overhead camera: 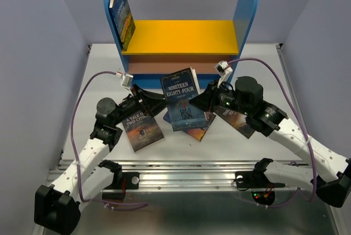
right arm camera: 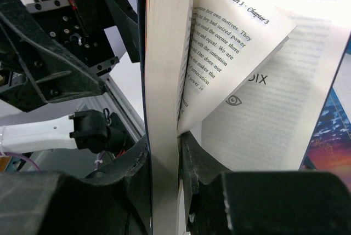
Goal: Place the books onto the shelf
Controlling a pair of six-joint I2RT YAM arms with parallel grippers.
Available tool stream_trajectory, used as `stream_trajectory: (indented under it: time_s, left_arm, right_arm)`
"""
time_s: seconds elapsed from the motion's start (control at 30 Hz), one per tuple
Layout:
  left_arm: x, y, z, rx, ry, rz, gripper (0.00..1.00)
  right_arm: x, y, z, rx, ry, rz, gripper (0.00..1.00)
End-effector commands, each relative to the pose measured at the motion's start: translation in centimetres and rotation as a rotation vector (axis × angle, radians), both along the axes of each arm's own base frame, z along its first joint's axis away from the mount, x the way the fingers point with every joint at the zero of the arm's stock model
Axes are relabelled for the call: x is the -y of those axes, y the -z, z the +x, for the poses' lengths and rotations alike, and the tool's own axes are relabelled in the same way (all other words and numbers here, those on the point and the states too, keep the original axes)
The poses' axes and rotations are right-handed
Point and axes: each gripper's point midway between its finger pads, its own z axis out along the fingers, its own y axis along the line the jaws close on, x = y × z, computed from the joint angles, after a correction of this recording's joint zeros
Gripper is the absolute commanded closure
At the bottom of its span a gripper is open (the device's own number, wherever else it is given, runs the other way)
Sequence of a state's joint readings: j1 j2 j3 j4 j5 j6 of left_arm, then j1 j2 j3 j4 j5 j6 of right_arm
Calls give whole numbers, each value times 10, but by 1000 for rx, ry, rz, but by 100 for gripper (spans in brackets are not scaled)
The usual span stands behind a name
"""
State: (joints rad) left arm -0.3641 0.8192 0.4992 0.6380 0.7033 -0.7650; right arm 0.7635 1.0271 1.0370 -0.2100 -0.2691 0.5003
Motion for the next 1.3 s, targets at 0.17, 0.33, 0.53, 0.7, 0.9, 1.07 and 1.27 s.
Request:
stream_trajectory:
  time_s: [0.17, 0.33, 0.53, 0.7, 0.9, 1.07, 1.27]
  left_arm:
    - [-2, -6, 10, 35, -32, 16, 1]
    - [5, -20, 2, 71, 44, -30, 5]
    - [12, -33, -19, 120, 184, -110, 23]
    - [13, -35, -27, 126, 227, -147, 58]
    - [11, -42, -31, 161, 219, -152, 100]
    - [1, -64, -8, 242, 39, -93, 100]
    - [-34, -127, 13, 448, -288, -73, 100]
  right_arm:
    - [1, -100, -13, 213, -46, 200, 99]
    - [-5, -94, -14, 178, -79, 198, 99]
    - [-15, -94, -12, 177, -110, 220, 99]
    - [-18, -93, -7, 171, -101, 218, 99]
    - [-17, -84, 2, 156, -54, 202, 99]
    - [16, -57, 49, 94, 276, 65, 60]
    - [63, -34, 70, 77, 538, -66, 0]
